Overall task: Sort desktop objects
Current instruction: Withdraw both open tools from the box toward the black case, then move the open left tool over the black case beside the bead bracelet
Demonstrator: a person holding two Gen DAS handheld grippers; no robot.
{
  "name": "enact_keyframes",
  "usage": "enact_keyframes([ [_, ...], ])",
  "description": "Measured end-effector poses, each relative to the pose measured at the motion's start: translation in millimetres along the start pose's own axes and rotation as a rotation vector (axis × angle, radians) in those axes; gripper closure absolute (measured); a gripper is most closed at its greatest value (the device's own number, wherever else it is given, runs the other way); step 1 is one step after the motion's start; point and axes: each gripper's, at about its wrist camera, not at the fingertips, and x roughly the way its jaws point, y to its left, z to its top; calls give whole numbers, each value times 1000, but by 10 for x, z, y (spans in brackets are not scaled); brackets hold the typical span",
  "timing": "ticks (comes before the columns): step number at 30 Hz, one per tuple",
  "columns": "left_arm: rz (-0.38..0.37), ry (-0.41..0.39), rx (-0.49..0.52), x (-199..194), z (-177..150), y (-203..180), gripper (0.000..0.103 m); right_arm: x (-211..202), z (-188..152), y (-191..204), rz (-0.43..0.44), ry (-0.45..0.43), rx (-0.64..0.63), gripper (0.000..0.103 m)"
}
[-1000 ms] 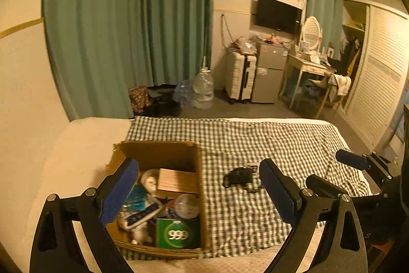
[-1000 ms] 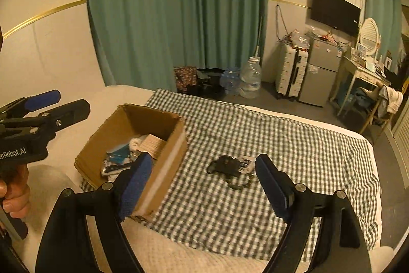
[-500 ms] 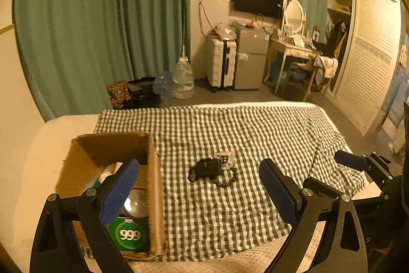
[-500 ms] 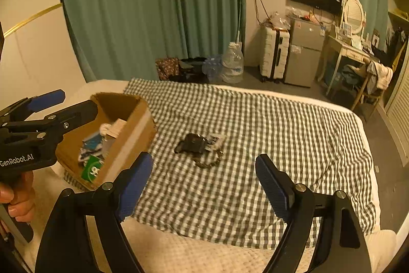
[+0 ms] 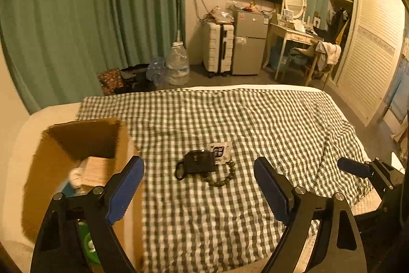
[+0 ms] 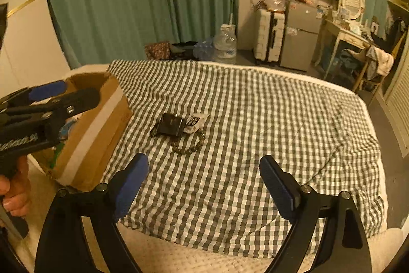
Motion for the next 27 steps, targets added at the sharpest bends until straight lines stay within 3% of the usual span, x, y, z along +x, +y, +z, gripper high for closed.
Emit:
enact_keyframes([
  [6,-7,86,4,540,-187,3,27,283,-69,-112,-37,15,-31,14],
  [15,19,193,-8,1343,-439,90,27,866,-106,-209,-6,77,-15,14],
  [27,3,225,-80,1982,-493,220,25,1602,-84,-202,19,125,16,14],
])
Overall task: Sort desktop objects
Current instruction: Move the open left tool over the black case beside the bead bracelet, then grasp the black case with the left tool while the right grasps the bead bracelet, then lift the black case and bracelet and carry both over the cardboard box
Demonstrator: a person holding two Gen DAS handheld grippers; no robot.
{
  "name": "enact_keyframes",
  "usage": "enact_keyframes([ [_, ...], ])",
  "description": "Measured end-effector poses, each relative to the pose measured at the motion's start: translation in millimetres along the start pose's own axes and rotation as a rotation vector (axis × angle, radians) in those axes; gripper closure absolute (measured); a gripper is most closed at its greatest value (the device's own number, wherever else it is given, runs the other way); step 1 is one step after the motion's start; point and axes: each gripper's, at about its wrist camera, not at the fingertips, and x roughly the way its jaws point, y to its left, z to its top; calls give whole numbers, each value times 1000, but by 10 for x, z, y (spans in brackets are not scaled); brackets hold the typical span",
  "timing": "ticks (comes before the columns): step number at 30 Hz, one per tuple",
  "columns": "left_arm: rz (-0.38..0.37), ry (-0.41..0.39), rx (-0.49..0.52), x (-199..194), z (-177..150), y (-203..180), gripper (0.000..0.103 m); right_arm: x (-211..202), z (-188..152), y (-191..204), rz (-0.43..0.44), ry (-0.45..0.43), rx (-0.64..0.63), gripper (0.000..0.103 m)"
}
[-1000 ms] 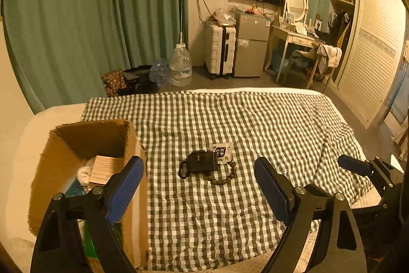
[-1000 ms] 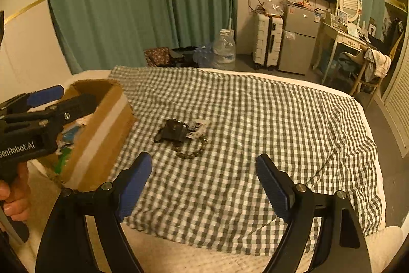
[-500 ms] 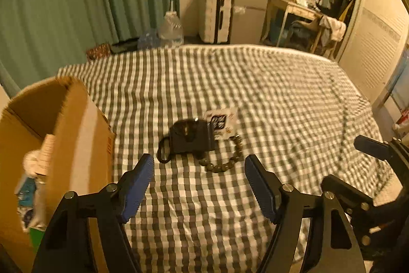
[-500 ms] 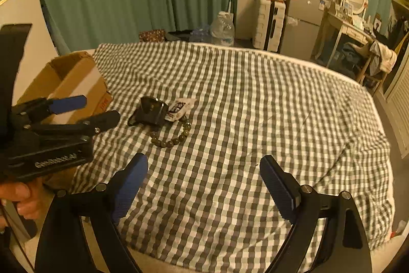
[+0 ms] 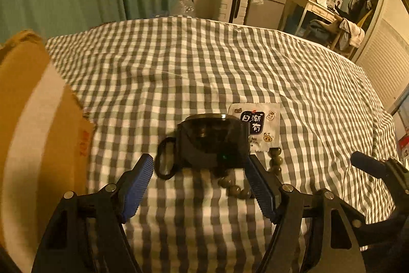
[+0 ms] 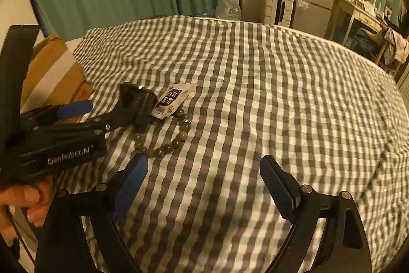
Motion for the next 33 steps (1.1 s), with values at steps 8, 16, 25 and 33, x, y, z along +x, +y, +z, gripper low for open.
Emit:
enact_keyframes([
  [8,-12,19,13,361,81,-65,13,322,41,-39,22,13,23,14],
  [16,-6,31,-13,497,64,140,25,540,98,116,16,14,-4,14],
  [25,33,32,36,320,-105,143,26,629,-57,296,-65,14,-70,31],
  [33,53,-1,82,-29,-198,54,26,376,-138,17,-8,1,67,92],
])
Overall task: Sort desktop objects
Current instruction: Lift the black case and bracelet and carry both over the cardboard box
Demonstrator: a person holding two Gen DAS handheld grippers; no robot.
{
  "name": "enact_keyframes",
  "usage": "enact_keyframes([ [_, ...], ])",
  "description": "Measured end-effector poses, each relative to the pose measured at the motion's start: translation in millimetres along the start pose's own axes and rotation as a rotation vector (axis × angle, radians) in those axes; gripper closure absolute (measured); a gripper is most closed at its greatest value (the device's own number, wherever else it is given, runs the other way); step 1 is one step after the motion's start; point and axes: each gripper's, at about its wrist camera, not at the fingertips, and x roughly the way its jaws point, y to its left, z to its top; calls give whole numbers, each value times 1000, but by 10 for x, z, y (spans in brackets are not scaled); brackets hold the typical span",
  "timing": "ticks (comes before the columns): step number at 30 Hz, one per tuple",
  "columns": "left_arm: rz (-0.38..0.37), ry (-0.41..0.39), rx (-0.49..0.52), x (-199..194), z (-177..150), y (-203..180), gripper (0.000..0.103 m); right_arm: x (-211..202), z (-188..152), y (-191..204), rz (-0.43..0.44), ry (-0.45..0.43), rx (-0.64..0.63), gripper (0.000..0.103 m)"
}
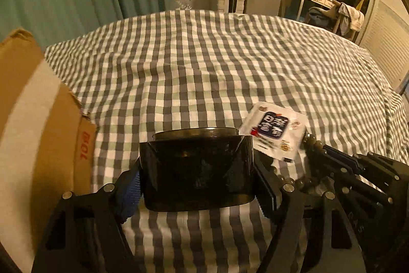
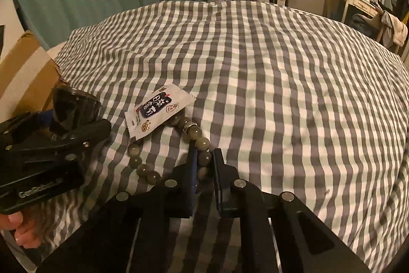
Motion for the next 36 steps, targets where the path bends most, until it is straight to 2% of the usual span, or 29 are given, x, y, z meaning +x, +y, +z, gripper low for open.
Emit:
enact_keyframes([
  [9,-3,-41,14,-539,-66,-56,26,-555,-53,-18,12,-90,33,92],
  [16,-24,-115,39,-1073,-68,-126,26,-1030,-108,-14,19,-130,57,92],
  [20,-36,-147,48,-1336,-136,-97,26,-1198,-78,112,31,-155,65,92],
  [29,-6,-201,46,-1821,-279,203,26,-1619,-87,426,82,-214,54,92],
  [36,41,-234,36,-2168,-430,561,26,-1923,-52,690,163,-270,32,92],
])
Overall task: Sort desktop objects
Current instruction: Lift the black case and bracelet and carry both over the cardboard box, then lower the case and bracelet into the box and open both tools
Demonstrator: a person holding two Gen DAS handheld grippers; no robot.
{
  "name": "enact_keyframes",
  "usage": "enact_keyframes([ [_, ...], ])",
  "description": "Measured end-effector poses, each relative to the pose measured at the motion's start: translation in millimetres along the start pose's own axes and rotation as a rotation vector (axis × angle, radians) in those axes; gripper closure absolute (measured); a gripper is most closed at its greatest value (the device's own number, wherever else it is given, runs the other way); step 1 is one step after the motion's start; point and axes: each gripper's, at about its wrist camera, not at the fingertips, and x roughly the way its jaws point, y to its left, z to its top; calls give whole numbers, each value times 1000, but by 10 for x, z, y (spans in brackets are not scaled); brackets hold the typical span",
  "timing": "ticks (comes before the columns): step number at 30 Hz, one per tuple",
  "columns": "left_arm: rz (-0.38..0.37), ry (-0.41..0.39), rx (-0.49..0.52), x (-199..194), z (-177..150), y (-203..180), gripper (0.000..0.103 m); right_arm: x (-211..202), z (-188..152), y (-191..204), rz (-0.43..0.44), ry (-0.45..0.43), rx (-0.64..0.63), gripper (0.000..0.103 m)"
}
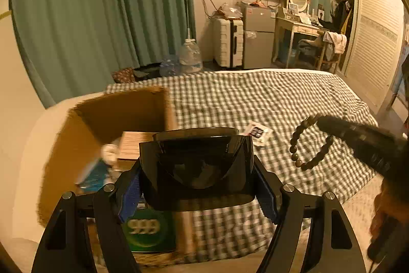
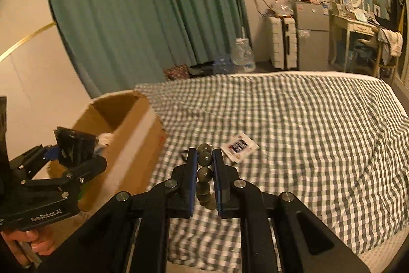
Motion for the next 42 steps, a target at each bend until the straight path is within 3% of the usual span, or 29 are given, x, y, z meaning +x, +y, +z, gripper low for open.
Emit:
enact_keyframes([
  [13,78,-55,-54,-383,33,800,26,-143,252,997,173,-73,-107,92],
  [23,142,-43,-91,-336,17,1346,26,279,275,1797,251,-20,-209,92],
  [26,161,-18,-86,-184,-20,1369,26,427,272,1889,265,9,-223,92],
  [33,128,63,-140,135,-122,1523,25,848,201,1910,272,85,-235,92],
  [38,130,70,-152,177,-134,1534,25,1048,157,1908,261,124,-238,91],
  [40,140,58,-155,153,-132,1527,23,1086,182,1906,264,127,-234,84],
  [42,151,48,-156,126,-140,1523,21,1087,219,1885,257,119,-233,65],
])
